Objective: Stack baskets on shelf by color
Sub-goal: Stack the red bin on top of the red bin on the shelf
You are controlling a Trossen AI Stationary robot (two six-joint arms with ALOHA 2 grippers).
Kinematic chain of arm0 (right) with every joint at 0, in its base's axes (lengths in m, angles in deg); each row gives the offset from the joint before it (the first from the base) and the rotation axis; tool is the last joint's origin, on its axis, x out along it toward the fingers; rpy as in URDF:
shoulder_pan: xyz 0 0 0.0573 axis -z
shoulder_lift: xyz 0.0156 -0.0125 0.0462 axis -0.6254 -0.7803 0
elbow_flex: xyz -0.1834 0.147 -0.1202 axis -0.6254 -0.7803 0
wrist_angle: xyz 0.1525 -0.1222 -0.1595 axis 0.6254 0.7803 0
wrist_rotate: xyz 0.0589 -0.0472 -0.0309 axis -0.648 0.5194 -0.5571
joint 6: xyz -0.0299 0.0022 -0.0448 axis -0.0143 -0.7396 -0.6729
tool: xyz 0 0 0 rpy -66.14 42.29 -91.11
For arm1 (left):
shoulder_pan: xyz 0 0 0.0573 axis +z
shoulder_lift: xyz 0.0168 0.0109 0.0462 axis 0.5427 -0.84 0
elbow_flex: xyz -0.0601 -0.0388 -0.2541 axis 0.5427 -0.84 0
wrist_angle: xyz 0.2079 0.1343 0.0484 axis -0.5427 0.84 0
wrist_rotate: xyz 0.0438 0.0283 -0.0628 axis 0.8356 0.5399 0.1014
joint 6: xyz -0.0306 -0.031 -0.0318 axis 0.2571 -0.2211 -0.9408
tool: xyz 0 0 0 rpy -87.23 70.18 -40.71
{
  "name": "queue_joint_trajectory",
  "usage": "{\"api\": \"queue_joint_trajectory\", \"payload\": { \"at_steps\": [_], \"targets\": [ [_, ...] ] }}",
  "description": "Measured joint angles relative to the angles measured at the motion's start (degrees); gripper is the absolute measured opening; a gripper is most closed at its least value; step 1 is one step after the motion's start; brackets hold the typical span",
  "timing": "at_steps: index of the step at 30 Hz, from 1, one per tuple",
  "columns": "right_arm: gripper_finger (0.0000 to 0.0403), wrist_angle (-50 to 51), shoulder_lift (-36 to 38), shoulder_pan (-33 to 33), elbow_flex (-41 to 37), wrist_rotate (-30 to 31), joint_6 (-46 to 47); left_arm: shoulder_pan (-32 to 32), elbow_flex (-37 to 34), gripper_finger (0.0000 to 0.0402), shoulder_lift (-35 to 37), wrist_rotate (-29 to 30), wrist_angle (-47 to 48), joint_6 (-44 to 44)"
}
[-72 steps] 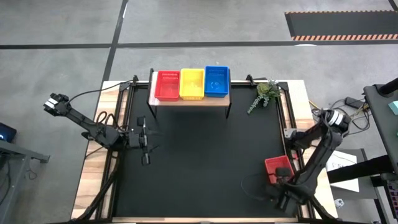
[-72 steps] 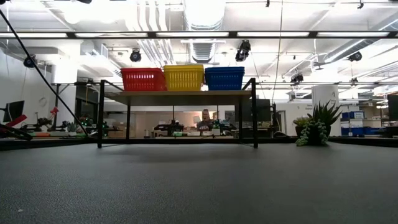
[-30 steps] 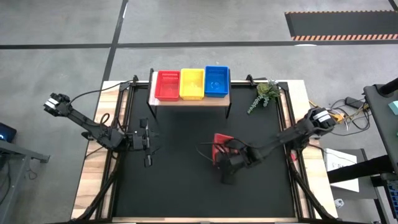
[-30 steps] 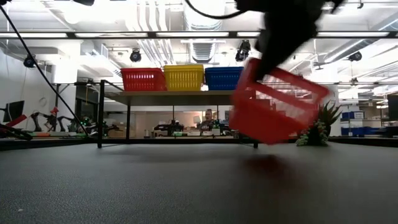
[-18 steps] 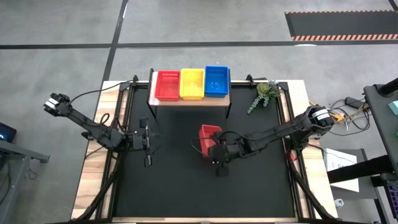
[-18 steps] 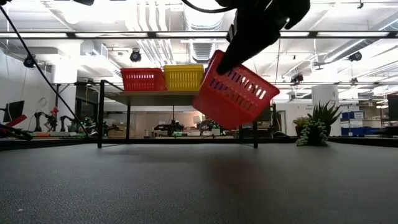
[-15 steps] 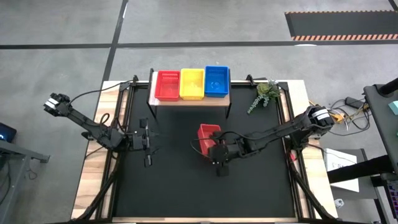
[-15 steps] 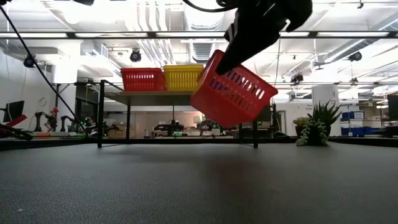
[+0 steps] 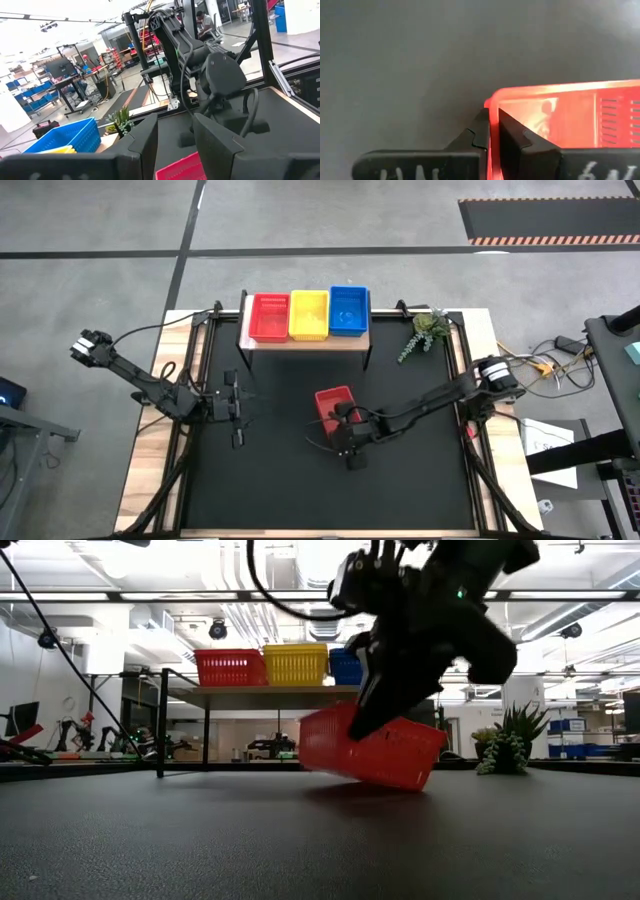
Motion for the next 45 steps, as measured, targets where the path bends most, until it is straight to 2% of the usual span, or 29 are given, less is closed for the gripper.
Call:
{"api": "queue_joint_trajectory", "payload": {
  "at_steps": [4,10,16,21,26,36,40,45],
  "targets": [
    [0.0032,-1.0,-1.1,0.7,0.0,-1.4,-0.4,0.0,0.0,0.0109,0.0,0.0,0.0,0.0],
    [0.0090,-1.2,0.5,2.3,0.0,-2.7,-1.2,0.0,0.0,0.0109,0.0,0.0,0.0,0.0],
    [0.0136,-0.2,6.1,2.2,0.0,-2.8,-3.9,0.0,0.0,0.0109,0.0,0.0,-2.5,-0.1],
    [0.0155,5.7,12.7,2.3,-0.6,-2.8,-3.5,0.0,-0.3,0.0109,-1.5,0.0,-6.1,-3.8],
    [0.0152,7.9,19.9,2.0,-4.7,-2.8,-1.7,0.0,-0.2,0.0109,-6.8,0.0,-12.5,-7.2],
    [0.0116,-4.7,32.2,1.7,-20.6,-2.7,-4.5,0.1,4.0,0.0109,-24.2,0.0,-33.4,-9.5],
    [0.0100,-6.5,35.4,1.7,-24.4,-2.8,-4.9,0.1,8.4,0.0109,-31.2,0.0,-34.8,-14.9],
    [0.0079,-6.8,38.6,1.7,-24.8,-2.9,-5.3,0.5,15.8,0.0109,-39.9,0.2,-32.7,-19.6]
  ]
}}
